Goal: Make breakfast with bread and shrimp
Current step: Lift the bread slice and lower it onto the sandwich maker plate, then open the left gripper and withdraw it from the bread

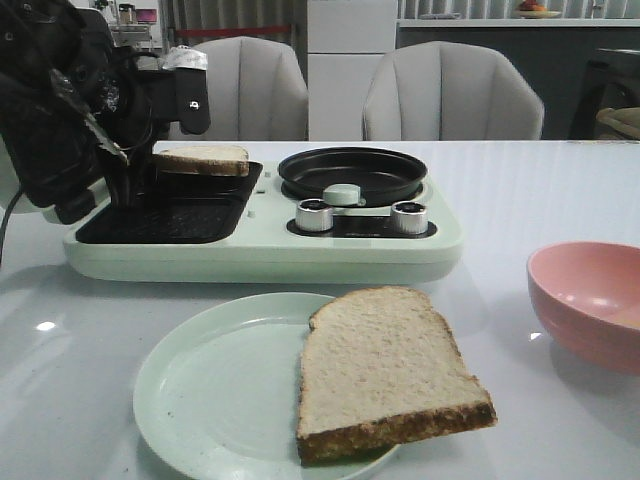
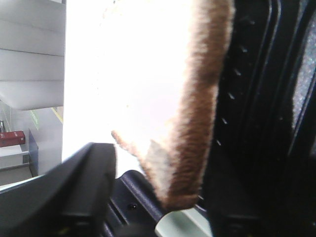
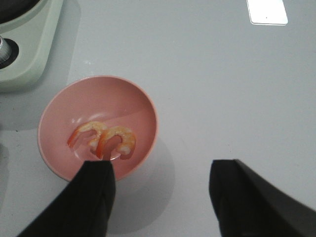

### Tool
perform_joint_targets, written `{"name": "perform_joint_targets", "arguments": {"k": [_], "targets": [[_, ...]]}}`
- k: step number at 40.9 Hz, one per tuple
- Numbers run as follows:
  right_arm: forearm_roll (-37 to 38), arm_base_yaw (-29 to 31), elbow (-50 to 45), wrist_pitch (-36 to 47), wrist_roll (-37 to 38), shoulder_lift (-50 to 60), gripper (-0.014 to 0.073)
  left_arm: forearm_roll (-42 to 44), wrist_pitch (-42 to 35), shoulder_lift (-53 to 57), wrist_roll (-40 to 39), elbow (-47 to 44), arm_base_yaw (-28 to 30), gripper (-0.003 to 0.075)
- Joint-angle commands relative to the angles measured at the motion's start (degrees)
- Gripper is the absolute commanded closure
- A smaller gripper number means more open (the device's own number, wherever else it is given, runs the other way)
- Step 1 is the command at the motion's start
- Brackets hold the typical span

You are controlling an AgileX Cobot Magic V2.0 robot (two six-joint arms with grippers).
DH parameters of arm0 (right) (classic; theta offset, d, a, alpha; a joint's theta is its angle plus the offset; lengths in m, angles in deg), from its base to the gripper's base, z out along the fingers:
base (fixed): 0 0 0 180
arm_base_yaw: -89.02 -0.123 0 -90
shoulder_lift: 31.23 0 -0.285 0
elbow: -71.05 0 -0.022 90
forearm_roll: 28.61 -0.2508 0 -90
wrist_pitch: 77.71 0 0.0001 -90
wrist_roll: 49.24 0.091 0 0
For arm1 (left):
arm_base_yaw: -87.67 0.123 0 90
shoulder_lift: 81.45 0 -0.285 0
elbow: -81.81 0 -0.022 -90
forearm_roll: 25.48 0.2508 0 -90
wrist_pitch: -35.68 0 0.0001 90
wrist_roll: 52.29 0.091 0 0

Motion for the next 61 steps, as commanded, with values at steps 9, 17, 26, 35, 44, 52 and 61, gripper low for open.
{"name": "perform_joint_targets", "arguments": {"k": [9, 17, 26, 35, 44, 52, 61], "targets": [[0.5, 0.3, 2.0, 4.1, -0.2, -0.1, 0.0068, 1.8, 4.1, 7.0, -0.6, 0.2, -0.9, 0.0181], [0.5, 0.3, 2.0, 4.1, -0.2, -0.1, 0.0068, 1.8, 3.3, 14.8, -1.4, -7.5, -3.3, 0.0181], [0.5, 0.3, 2.0, 4.1, -0.2, -0.1, 0.0068, 1.8, 9.5, 26.6, -8.2, -19.5, -9.2, 0.0181], [0.5, 0.3, 2.0, 4.1, -0.2, -0.1, 0.0068, 1.8, 13.8, 40.4, -13.5, -31.7, -17.3, 0.0181], [0.5, 0.3, 2.0, 4.1, -0.2, -0.1, 0.0068, 1.8, 21.8, 49.0, -14.9, -42.1, -24.9, 0.0184], [0.5, 0.3, 2.0, 4.1, -0.2, -0.1, 0.0068, -15.4, 29.0, 50.8, -6.0, -44.5, -32.3, 0.0276], [0.5, 0.3, 2.0, 4.1, -0.2, -0.1, 0.0068, -51.3, 34.6, 51.2, 15.3, -39.3, -38.5, 0.0277]]}}
